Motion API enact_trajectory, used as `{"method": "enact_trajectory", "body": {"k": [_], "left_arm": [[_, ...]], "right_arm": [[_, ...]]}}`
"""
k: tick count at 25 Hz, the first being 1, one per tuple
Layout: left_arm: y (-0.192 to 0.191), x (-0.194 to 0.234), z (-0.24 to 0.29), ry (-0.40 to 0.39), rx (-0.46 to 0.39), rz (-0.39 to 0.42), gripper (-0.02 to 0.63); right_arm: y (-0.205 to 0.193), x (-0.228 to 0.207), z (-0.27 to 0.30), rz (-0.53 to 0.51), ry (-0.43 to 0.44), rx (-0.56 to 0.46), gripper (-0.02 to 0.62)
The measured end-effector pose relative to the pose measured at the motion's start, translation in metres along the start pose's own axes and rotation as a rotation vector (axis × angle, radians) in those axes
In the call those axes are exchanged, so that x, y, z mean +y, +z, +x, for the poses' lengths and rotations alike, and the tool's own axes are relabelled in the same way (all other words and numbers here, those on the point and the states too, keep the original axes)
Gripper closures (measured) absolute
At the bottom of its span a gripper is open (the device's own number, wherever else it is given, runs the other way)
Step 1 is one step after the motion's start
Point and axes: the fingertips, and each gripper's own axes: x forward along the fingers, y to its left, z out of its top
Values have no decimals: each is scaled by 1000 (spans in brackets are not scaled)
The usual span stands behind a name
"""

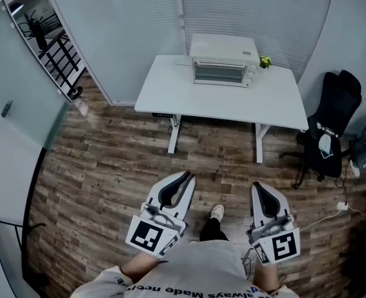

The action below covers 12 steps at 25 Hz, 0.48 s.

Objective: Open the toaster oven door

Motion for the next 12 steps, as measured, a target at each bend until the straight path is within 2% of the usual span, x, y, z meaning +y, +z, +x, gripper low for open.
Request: {"method": "enact_trajectory", "body": {"k": [12], "left_arm": [[-5,20,137,2,10,8,552]], "right_arm": [[2,-121,70,6,10,9,588]]}}
